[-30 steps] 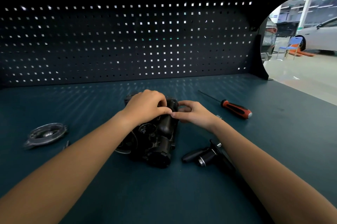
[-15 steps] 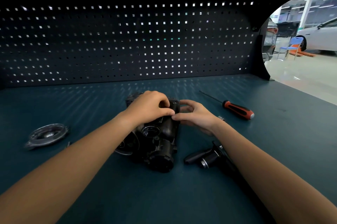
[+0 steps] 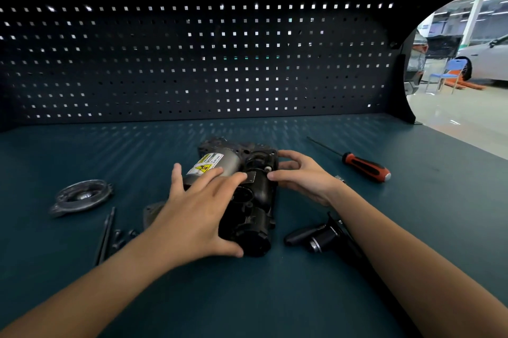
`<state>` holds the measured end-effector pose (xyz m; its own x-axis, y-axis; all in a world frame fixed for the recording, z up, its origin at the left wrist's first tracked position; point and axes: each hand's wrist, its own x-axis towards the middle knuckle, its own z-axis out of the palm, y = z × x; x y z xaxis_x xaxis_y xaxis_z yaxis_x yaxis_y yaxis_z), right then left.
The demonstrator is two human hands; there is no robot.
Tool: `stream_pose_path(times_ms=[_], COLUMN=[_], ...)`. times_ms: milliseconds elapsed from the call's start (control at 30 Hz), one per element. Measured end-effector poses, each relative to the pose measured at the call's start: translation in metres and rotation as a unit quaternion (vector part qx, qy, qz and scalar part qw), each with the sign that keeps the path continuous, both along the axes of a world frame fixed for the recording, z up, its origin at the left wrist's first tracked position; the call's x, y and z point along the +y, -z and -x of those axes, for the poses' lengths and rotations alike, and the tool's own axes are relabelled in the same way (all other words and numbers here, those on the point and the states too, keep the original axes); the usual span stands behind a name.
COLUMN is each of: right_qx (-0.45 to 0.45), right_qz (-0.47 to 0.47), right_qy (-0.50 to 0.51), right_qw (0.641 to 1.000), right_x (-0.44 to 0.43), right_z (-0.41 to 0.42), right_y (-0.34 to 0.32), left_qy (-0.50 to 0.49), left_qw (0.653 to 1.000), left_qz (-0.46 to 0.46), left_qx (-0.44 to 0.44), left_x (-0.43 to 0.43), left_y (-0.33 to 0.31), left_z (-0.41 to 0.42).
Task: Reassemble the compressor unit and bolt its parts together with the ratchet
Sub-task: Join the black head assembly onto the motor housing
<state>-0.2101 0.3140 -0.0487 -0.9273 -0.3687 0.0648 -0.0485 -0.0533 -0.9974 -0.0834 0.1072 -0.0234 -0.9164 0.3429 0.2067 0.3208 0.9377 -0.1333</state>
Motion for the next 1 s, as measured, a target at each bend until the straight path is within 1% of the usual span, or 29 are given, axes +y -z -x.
stream_pose_path(times_ms=[33,133,167,267,367,500,567,667,733,1000], right_qx=[0.005,0.024,0.03,0.036,0.031,0.036,0.056,0.109,0.123,0.135], right_qz=[0.002,-0.008,-0.017,-0.023,-0.023,-0.02,-0.049,-0.108,-0.107,-0.114], right_qy=[0.0,0.016,0.021,0.023,0.017,0.01,0.016,0.056,0.069,0.064], right_qw=[1.0,1.0,0.999,0.999,0.999,0.999,0.997,0.987,0.984,0.982], right_x=[0.0,-0.001,-0.001,-0.001,0.0,0.002,0.002,0.005,0.006,0.002], right_z=[0.0,0.0,0.001,0.003,0.003,0.002,0.001,0.001,0.002,0.0], right_y=[0.0,0.001,0.001,0.002,0.002,0.001,-0.002,-0.006,-0.007,-0.007], left_qy=[0.011,0.067,0.072,0.057,0.046,0.046,0.046,0.043,0.041,0.035], left_qw=[1.0,0.991,0.991,0.993,0.996,0.997,0.997,0.997,0.997,0.997], left_qz=[-0.017,-0.022,-0.029,-0.074,-0.053,-0.049,-0.054,-0.063,-0.066,-0.071], left_qx=[0.023,0.11,0.109,0.068,0.052,0.036,0.035,0.025,0.021,0.005], left_x=[0.003,0.002,0.001,0.001,0.0,-0.001,-0.002,-0.003,-0.002,-0.007], left_y=[0.001,0.004,0.005,0.008,0.008,0.003,0.001,-0.002,-0.003,-0.005], left_z=[-0.001,-0.003,-0.002,-0.001,0.002,0.002,0.004,0.006,0.007,0.01])
